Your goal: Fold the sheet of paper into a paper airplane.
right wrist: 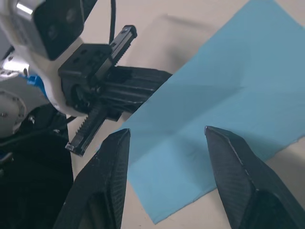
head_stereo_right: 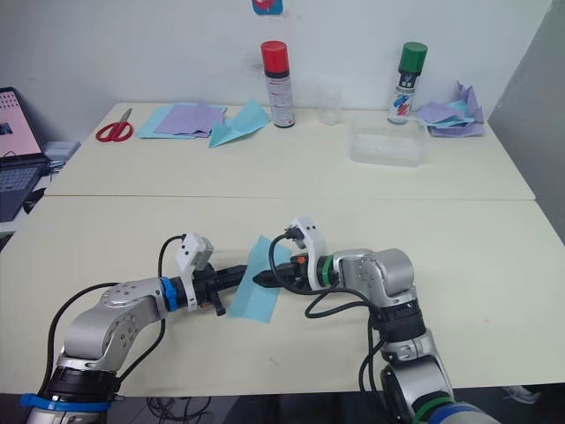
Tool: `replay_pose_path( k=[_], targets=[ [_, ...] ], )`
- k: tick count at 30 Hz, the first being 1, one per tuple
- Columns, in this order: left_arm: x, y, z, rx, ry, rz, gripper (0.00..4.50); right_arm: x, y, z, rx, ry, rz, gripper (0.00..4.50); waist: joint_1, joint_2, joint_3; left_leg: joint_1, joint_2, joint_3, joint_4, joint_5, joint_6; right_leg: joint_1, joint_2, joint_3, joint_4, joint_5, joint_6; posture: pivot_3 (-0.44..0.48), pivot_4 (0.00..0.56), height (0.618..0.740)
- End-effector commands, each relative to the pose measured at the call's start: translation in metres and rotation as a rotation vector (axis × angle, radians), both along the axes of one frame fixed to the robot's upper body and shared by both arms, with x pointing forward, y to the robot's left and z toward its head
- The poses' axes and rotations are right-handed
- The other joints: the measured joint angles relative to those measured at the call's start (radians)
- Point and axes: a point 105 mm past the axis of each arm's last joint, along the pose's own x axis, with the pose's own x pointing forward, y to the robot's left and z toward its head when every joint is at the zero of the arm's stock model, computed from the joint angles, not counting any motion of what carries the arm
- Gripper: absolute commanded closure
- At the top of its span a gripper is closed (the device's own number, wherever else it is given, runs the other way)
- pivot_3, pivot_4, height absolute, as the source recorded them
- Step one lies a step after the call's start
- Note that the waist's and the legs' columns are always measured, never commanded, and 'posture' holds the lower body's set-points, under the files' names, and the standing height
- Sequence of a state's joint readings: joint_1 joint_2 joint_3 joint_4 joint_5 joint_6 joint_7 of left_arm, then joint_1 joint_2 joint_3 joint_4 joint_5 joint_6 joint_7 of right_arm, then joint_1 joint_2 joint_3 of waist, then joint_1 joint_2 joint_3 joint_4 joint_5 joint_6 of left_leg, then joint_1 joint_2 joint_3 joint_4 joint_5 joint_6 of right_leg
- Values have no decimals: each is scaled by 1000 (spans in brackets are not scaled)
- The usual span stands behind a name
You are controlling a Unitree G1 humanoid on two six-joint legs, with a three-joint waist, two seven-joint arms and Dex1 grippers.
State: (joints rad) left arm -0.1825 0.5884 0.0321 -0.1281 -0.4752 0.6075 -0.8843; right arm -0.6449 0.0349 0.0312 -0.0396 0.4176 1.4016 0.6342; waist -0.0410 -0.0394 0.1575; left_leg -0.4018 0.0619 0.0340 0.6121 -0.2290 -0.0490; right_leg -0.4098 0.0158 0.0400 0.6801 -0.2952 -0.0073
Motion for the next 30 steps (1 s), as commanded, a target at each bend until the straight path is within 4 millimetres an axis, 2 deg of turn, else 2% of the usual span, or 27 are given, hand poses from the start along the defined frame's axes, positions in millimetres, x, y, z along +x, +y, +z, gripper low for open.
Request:
replay_pose_path(
  k=[1, 8, 17, 30],
  targets=[
    [-4, -16, 20, -37, -62, -65, 4500, 3, -1, 10, 31, 26, -27, 1934, 0, 0, 0, 0, 0, 0, 0, 0, 0, 0, 0, 0, 0, 0, 0, 0, 150, 740],
    [-7, -28, 25, -75, -69, -89, 4500, 3, -2, 13, 37, 71, -48, 1934, -1, 0, 0, 0, 0, 0, 0, 0, 0, 0, 1, 0, 0, 0, 1, 0, 150, 740],
    [-10, -37, 20, -73, -64, -122, 4500, 4, -4, 22, 77, 136, -86, 1934, -1, 0, 0, 0, 0, 0, 0, 0, 0, 0, 1, 0, 0, 0, 0, 0, 150, 740],
    [-11, -38, 18, -65, -64, -132, 4500, 8, -9, 19, 76, 160, -128, 1934, -1, 0, 0, 0, 0, 0, 0, 0, 0, 0, 1, 0, 0, 0, 0, 0, 150, 740]
  ],
)
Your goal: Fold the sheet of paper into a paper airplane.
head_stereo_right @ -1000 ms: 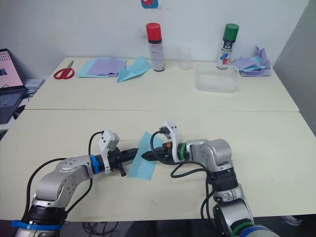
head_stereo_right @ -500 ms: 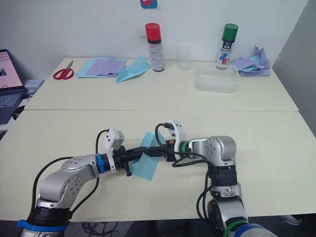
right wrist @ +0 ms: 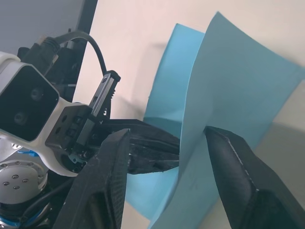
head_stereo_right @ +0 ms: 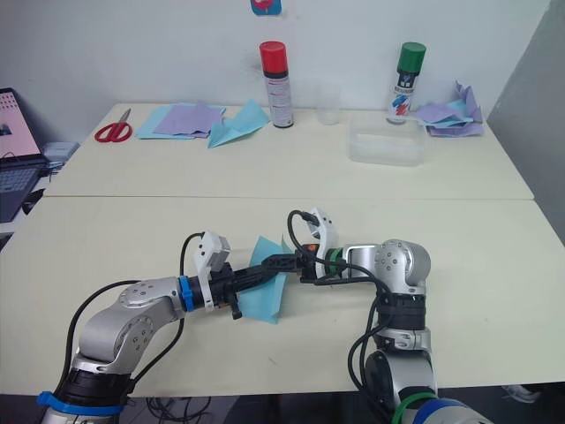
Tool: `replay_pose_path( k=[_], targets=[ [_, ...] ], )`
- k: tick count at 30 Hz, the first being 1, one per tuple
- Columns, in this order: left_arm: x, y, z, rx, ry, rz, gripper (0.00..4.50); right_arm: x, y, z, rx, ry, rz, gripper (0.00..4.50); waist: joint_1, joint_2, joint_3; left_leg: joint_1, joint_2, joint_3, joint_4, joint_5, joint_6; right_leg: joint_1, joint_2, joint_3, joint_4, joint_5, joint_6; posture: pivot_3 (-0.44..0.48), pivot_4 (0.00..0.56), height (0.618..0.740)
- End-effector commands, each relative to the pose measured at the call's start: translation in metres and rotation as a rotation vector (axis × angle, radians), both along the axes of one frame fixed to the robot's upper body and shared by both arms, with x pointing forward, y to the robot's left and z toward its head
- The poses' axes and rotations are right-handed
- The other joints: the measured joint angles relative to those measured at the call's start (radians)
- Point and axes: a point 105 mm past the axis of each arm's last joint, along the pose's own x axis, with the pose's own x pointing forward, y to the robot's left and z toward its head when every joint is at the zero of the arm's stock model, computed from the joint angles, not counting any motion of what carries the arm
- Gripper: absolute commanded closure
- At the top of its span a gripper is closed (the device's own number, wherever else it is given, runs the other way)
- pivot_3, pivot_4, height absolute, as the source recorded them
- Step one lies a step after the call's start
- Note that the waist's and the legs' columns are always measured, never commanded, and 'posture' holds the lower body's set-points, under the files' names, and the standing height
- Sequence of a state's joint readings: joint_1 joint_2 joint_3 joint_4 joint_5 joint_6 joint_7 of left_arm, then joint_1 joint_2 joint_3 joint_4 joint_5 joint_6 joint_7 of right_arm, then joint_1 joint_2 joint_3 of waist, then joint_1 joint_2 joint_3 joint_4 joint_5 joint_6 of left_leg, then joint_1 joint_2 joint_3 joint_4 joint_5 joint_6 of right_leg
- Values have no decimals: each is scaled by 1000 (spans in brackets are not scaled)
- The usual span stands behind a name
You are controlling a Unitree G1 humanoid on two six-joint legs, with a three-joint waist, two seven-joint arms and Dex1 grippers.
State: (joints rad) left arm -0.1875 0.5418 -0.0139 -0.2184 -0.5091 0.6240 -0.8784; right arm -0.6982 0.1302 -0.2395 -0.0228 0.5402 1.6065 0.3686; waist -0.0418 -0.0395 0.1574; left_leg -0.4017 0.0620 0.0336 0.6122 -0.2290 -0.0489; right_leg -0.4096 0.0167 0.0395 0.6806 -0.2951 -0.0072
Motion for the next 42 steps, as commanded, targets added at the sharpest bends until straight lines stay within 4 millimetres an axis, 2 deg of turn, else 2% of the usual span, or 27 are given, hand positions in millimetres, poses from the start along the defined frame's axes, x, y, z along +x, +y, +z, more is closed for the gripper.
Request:
replay_pose_path(
  k=[1, 4, 8, 10, 17, 22, 28, 36, 42],
  targets=[
    [-2, -6, 6, -5, -30, -32, 4500, -1, 5, 11, 30, -26, 22, 1934, 0, 0, 0, 0, 0, 0, 0, 0, 0, 0, 0, 0, 0, 0, 0, 0, 150, 740],
    [-4, -3, 2, 17, -23, -35, 4500, 2, 2, 9, 18, -14, -3, 2500, 0, 0, 0, 0, 0, 0, 0, 0, 0, 0, 0, 0, 0, 0, 0, 0, 150, 740],
    [-7, 3, -7, 64, -13, -33, 4500, 3, -4, 4, -8, -9, -24, 3930, -1, 0, 0, 0, 0, 0, 0, 0, 0, 0, 0, 0, 0, 0, 0, 0, 150, 740],
    [-7, 9, -10, 92, -12, -26, 4500, 3, -9, 0, -25, -6, -34, 4471, -1, 0, 0, 0, 0, 0, 0, 0, 0, 0, 0, 0, 0, 0, 0, 0, 150, 740],
    [-10, 16, -22, 162, -1, -36, 4500, 1, -18, -5, -44, -10, -43, 4471, -1, 0, 0, 0, 0, 1, 0, 0, 0, 0, 0, 0, 0, 0, 0, 0, 150, 740],
    [-11, 18, -36, 244, -12, -57, 4500, -5, -36, -11, -68, -28, -68, 4471, -1, 0, 0, 0, 0, 0, 0, 0, 0, 0, 0, 0, 0, 0, 0, 0, 150, 740],
    [-8, 13, -31, 242, -41, -97, 4500, -14, -43, -16, -74, -23, -84, 4471, 0, 0, 0, 0, 0, 1, 0, 0, 0, 0, 0, 1, 0, -2, 5, 0, 150, 740],
    [-3, 23, -33, 296, -50, -102, 4500, -17, -58, -20, -84, -12, -144, 4471, 0, 0, 0, 0, 0, 1, 0, 0, 0, 0, 0, 1, 0, -2, 6, 0, 150, 740],
    [-6, 24, -43, 335, -29, -124, 4500, -21, -60, -26, -103, 5, -153, 4471, 0, 0, 0, 0, 0, 1, 0, 0, 0, 0, 0, 1, 0, -2, 6, 0, 150, 740]
  ],
)
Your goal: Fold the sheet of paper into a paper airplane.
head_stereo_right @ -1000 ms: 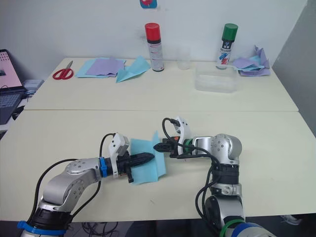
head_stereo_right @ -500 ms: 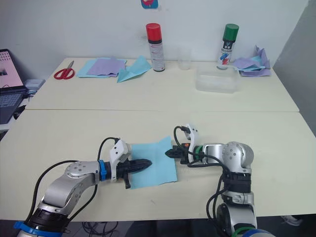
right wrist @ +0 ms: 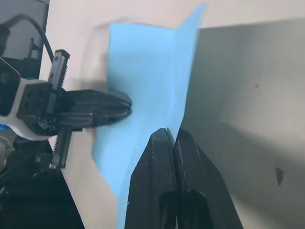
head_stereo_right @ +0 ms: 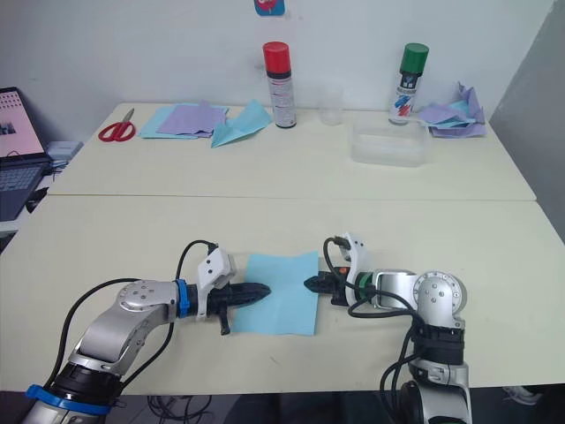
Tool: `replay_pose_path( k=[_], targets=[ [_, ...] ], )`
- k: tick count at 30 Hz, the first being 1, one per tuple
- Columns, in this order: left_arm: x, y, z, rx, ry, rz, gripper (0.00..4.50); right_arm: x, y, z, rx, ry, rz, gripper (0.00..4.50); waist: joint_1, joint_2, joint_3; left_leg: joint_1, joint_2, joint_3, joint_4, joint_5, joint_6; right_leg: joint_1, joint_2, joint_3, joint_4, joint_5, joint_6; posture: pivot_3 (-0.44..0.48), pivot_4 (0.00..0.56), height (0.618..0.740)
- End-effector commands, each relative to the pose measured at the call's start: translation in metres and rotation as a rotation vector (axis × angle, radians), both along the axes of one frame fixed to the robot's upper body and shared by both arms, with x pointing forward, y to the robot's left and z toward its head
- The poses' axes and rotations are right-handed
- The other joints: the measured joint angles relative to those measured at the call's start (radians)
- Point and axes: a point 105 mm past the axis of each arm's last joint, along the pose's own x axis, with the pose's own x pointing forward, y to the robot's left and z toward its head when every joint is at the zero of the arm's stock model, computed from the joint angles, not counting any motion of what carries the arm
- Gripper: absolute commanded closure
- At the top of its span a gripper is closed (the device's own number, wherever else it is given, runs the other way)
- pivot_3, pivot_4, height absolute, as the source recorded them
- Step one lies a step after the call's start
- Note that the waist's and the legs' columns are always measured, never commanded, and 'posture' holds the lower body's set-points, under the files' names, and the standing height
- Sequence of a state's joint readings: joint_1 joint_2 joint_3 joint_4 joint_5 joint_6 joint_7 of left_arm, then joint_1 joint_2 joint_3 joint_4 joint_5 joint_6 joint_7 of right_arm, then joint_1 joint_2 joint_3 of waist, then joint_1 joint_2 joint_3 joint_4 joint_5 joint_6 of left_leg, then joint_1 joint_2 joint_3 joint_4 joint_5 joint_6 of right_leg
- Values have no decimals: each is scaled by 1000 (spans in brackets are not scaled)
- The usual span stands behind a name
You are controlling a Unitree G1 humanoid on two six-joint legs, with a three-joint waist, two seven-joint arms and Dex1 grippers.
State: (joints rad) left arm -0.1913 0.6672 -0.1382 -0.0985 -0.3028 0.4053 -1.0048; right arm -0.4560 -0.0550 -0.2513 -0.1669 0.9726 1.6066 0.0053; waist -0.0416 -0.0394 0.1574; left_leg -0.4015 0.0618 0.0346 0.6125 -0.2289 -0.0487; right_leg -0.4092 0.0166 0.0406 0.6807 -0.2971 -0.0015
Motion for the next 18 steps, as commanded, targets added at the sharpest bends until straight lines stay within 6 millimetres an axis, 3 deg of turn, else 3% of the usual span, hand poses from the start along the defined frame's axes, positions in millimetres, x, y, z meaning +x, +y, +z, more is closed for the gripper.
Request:
replay_pose_path(
  k=[1, 6, 18],
  targets=[
    [-2, 6, -16, 66, 28, 6, 4500, 1, -4, 8, -8, -39, -9, 4471, 0, 0, 0, 0, 0, 0, 0, 0, 0, 1, 0, 0, 0, 0, 0, 0, 150, 740],
    [-6, -1, -24, 59, 46, -3, 4500, 3, -11, 4, -100, -82, -13, 4471, 4, 1, -1, 1, -1, 0, 1, 0, 0, 2, 0, 0, 0, 0, 0, 0, 150, 740],
    [-6, -4, -20, 36, 42, 12, 4500, 21, -9, 10, -85, -164, -30, 4471, 9, 1, -2, 1, -1, -1, 3, 0, 0, 3, 0, 0, 0, 1, 1, 0, 150, 740]
  ],
)
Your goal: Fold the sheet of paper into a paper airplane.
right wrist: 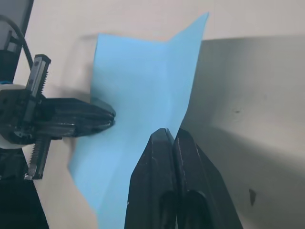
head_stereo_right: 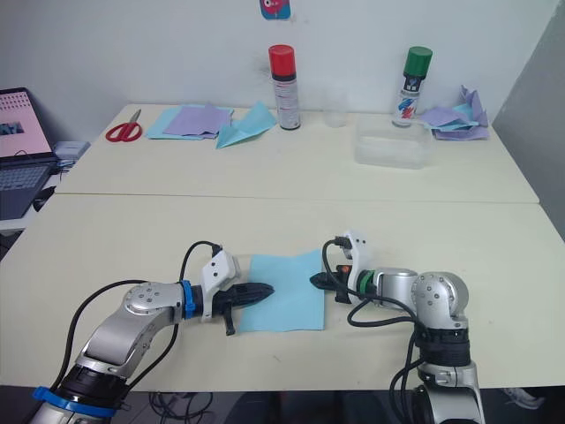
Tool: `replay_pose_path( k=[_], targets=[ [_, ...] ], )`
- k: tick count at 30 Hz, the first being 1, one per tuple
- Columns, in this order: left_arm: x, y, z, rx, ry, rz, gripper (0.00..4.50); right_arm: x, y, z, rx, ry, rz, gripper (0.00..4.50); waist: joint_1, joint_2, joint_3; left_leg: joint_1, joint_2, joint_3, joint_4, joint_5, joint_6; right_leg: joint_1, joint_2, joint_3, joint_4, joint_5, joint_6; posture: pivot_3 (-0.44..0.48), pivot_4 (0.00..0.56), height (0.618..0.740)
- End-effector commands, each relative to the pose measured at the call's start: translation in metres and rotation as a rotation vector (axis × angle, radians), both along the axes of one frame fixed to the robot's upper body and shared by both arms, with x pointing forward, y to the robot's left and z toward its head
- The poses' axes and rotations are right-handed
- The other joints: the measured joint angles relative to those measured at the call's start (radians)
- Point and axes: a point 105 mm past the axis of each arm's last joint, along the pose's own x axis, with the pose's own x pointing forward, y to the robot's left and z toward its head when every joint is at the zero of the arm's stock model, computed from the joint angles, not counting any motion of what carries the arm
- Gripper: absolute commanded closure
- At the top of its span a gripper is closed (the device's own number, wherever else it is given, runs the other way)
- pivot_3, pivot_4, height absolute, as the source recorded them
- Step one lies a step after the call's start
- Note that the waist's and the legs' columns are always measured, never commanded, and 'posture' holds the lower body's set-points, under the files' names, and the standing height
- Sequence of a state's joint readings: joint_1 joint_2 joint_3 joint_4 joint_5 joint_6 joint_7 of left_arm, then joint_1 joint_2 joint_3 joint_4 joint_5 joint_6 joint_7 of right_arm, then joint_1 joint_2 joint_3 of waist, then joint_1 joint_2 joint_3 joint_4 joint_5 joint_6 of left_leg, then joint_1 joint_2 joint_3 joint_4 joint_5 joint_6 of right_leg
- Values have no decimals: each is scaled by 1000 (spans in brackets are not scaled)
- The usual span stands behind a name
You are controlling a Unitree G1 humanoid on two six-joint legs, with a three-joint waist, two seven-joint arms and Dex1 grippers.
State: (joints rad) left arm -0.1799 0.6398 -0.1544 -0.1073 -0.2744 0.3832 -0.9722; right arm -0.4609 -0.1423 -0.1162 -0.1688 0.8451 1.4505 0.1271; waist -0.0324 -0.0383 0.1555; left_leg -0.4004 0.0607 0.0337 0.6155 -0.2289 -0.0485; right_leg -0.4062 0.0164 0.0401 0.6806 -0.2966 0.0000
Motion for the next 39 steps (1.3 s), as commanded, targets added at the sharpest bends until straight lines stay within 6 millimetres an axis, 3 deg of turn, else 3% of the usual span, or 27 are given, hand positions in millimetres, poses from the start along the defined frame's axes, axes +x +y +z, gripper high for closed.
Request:
replay_pose_path(
  k=[1, 4, 7, 10, 12, 14, 16, 18, 24, 27, 30, 39],
  targets=[
    [-5, 4, -17, 38, 65, 8, 4500, 5, -5, 9, -6, -46, -12, 4471, 0, 0, 0, 0, 0, 0, 0, 0, 0, 0, 0, 0, 0, 0, 0, 0, 150, 740],
    [-5, 6, -18, 51, 64, 4, 4500, 3, -7, 8, -22, -50, -4, 3927, 0, 0, 0, 0, 0, 0, 0, 0, 0, 0, 0, 0, 0, 0, 0, 0, 150, 740],
    [-5, 3, -19, 49, 63, -4, 4500, 8, -19, 11, -63, -94, -41, 2891, 0, 0, 0, 0, 0, 0, 1, 0, 0, 0, 0, 0, 0, 0, 0, 0, 150, 740],
    [-7, 2, -19, 46, 62, -6, 4500, 20, -36, 38, -123, -286, -63, 1782, 1, 1, -1, 0, 0, 0, 3, 0, 0, 1, 0, 0, 1, 0, 0, 0, 150, 740],
    [-8, 3, -19, 47, 63, -5, 4500, 22, -35, 52, -108, -382, -46, 1076, 0, 1, -1, 0, 0, 0, 4, 0, 0, 1, 0, 0, 1, 0, 0, 0, 150, 740],
    [-8, 4, -20, 48, 63, -2, 4500, 21, -24, 73, -35, -506, -13, 1076, -4, 2, -1, 0, 1, 0, 5, 0, 0, 1, 0, 1, 0, 0, 0, 0, 150, 740],
    [-9, 4, -20, 49, 64, -1, 4500, 7, 1, 82, 5, -665, 144, 1481, -6, 3, -1, 0, 2, 0, 5, 0, 0, 1, 2, 0, 1, 0, 0, 0, 150, 740],
    [-10, 5, -20, 52, 64, 0, 4500, -2, 20, 72, -7, -763, 260, 2137, -5, 3, -2, 1, 2, -1, 6, 0, 0, 1, 3, -1, 1, 0, 0, 0, 150, 740],
    [-11, 9, -20, 72, 63, 3, 4500, -1, 54, 37, -33, -785, 330, 4420, -3, 3, -2, -1, 3, -1, 9, 0, 0, 2, 3, 0, 2, 0, 0, 0, 150, 740],
    [-13, 10, -20, 78, 65, 5, 4500, 2, 59, 7, -117, -733, 331, 4489, -3, 2, -2, 0, 2, 1, 11, 0, 0, 2, 2, 1, 2, 1, 1, 0, 150, 740],
    [-16, 13, -20, 80, 72, 10, 4500, 6, 47, -17, -199, -689, 296, 4489, -1, 2, -3, 0, 2, 0, 11, 0, 0, 2, 1, 1, 2, 1, 1, 0, 150, 740],
    [-20, 18, -20, 89, 82, 25, 4500, 14, -5, -44, -319, -583, 122, 4489, 2, 3, -7, 1, 2, 0, 11, 0, 0, 4, 1, 1, 3, 1, 1, 0, 150, 740]
  ],
)
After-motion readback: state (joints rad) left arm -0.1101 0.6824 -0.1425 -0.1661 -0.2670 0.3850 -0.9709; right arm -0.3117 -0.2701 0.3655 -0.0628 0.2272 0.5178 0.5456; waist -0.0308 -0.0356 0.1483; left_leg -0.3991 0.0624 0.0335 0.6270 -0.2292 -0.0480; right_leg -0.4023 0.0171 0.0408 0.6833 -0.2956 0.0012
